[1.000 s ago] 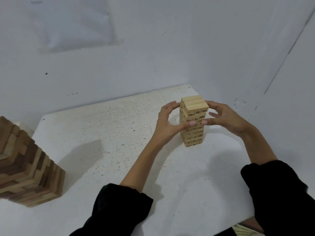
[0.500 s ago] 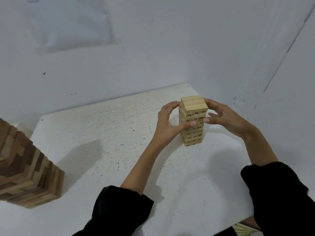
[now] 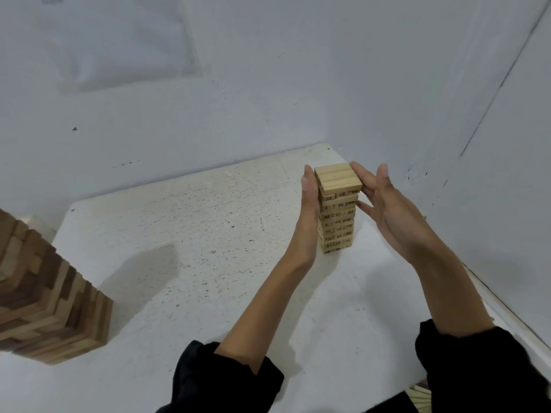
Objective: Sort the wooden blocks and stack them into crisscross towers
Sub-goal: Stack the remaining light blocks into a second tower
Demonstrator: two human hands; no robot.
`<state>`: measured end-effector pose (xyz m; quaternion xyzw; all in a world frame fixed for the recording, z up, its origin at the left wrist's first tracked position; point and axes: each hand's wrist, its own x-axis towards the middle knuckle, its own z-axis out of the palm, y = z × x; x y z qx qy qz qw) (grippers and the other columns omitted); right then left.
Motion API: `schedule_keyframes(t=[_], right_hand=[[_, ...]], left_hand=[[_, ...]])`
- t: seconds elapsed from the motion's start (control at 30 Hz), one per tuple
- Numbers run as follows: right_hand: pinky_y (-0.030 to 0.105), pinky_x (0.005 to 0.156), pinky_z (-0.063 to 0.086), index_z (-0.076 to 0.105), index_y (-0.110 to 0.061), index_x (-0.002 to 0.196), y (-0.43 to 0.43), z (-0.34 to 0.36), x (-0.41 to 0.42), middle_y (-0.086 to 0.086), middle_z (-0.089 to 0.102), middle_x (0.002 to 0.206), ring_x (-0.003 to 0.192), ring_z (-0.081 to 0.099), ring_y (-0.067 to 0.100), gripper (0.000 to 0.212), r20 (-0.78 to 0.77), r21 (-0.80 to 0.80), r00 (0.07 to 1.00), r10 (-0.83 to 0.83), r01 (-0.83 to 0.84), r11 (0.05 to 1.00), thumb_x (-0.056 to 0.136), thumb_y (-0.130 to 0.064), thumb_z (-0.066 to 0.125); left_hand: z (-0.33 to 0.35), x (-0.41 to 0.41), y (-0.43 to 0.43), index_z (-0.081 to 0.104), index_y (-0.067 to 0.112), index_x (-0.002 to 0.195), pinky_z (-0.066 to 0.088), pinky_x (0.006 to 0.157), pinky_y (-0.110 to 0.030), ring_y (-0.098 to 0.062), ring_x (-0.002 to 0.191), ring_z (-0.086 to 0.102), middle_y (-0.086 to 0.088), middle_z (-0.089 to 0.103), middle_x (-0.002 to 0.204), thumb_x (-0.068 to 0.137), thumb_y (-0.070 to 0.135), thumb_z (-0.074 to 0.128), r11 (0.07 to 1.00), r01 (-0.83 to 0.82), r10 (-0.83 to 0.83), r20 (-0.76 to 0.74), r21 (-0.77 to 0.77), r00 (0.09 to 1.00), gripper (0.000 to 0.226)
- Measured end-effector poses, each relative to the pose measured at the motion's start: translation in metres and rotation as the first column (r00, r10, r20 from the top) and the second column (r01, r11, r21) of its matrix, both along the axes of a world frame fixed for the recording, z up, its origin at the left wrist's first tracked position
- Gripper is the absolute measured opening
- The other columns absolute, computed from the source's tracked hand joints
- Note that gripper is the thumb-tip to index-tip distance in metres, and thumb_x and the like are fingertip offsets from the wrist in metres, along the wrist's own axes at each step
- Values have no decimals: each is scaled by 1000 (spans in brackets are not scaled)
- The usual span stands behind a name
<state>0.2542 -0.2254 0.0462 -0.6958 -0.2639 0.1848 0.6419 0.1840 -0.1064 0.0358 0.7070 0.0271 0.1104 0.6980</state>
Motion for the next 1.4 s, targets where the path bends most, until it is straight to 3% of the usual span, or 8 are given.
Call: schedule_keyframes(t=[0.23,0.3,0.4,0.63,0.73,0.9,1.13,1.4], right_hand=[[43,118,16,29,-44,142,0,-3,2,-18,23,153,140,22,6,76,-20,-53,1000,-4,3,999,74,-77,17],[46,118,14,28,-49,140,-1,-5,3,-19,21,153,140,21,8,76,-26,-80,1000,0,-2,997,72,-80,16],[50,117,13,24,-55,139,0,-7,2,-20,18,154,140,21,8,79,-29,-114,1000,1,-4,993,67,-87,15],[38,118,13,17,-47,144,0,-4,-1,-24,19,151,139,17,0,78,-12,-76,1000,13,-14,997,73,-79,14],[29,113,23,26,-44,142,-7,-1,6,-27,30,146,134,25,-8,80,44,-38,999,22,-20,999,73,-84,24],[33,110,28,49,-48,123,-17,4,30,-21,44,139,132,33,-2,65,126,-88,990,71,-60,994,63,-65,66],[49,113,23,56,-34,127,-12,0,48,-13,53,135,133,38,8,73,158,-197,977,142,-109,974,58,-52,75],[53,109,30,61,-33,119,-9,-5,47,-12,59,127,128,43,13,64,160,-140,982,104,-81,987,59,-51,75]], left_hand=[[5,0,-1,-13,33,148,28,68,12,44,90,24,23,5,142,63,76,10,999,45,-45,-9,24,999,98],[6,-1,-2,-16,37,147,26,81,8,35,113,19,20,-3,152,55,92,15,999,38,-38,-20,6,999,112],[4,-1,-5,-19,39,145,15,104,-18,1,142,3,13,-13,158,44,101,20,1000,-4,4,-29,5,1000,125],[2,2,-7,-19,38,146,2,118,-42,-5,145,-6,12,-15,158,45,102,18,999,-38,39,-48,16,998,125],[5,1,-2,-9,35,149,10,108,-31,-2,141,1,15,-10,157,44,101,33,991,-113,117,-49,68,992,131],[7,8,22,28,36,143,18,88,-4,4,131,24,14,25,151,64,62,65,955,-190,182,57,227,982,91],[6,19,33,37,31,140,26,88,-7,10,118,43,16,55,127,67,39,77,931,-232,197,148,281,969,84],[-3,24,31,41,36,133,30,91,-12,4,116,47,26,54,111,67,42,76,917,-294,263,144,270,954,74]])
